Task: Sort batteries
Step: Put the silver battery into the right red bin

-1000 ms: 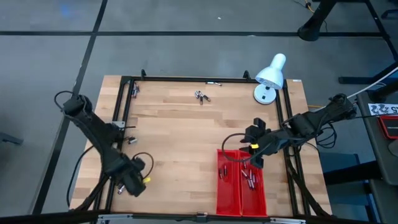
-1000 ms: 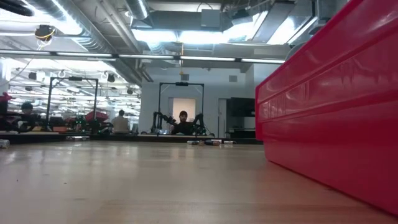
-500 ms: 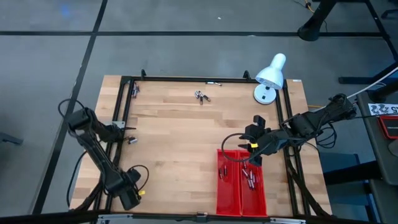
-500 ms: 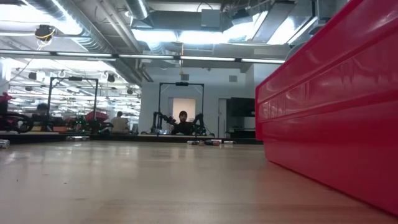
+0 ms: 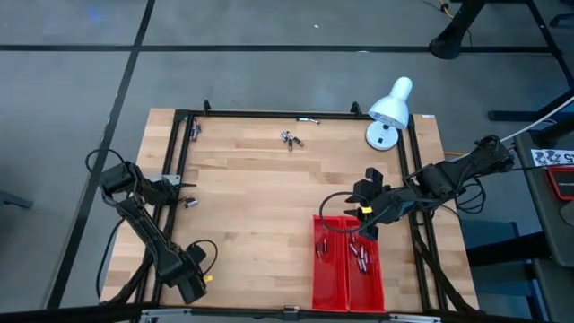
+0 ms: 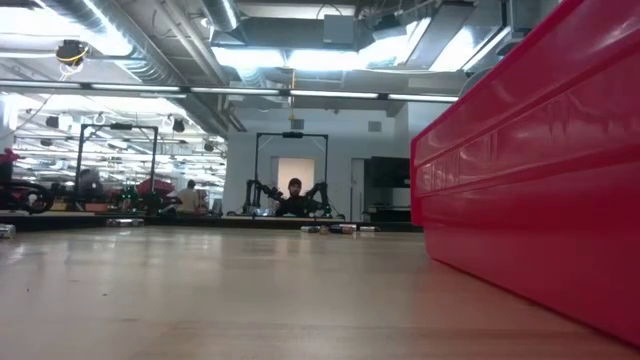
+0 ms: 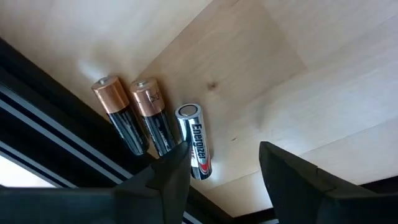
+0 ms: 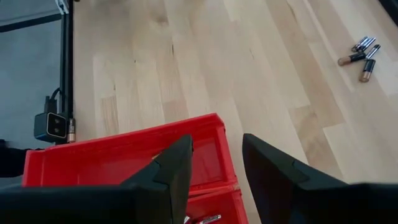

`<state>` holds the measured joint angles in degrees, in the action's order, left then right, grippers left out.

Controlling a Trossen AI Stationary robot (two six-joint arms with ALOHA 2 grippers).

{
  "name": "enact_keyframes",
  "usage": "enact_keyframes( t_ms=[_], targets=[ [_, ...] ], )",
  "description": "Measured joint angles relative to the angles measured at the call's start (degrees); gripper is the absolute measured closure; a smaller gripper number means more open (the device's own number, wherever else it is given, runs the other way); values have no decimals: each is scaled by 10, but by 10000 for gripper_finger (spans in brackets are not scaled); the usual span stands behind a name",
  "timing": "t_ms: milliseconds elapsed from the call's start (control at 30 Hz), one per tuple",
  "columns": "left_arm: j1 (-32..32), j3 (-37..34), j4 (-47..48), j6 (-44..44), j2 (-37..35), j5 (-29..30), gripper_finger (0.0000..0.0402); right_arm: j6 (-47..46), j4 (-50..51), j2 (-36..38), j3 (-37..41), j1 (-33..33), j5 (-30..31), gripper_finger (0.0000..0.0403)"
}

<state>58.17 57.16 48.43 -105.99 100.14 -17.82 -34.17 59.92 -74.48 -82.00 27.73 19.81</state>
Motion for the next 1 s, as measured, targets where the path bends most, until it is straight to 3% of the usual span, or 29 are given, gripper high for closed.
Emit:
enact_keyframes(
  t_ms=[433, 1000],
  targets=[
    [-3, -28, -13, 12, 0, -9, 254, 0, 1, 0, 0, 0, -1, 260],
    [-14, -36, -66, 27, 0, -2, 257, 0, 1, 0, 0, 0, -5, 260]
  ],
)
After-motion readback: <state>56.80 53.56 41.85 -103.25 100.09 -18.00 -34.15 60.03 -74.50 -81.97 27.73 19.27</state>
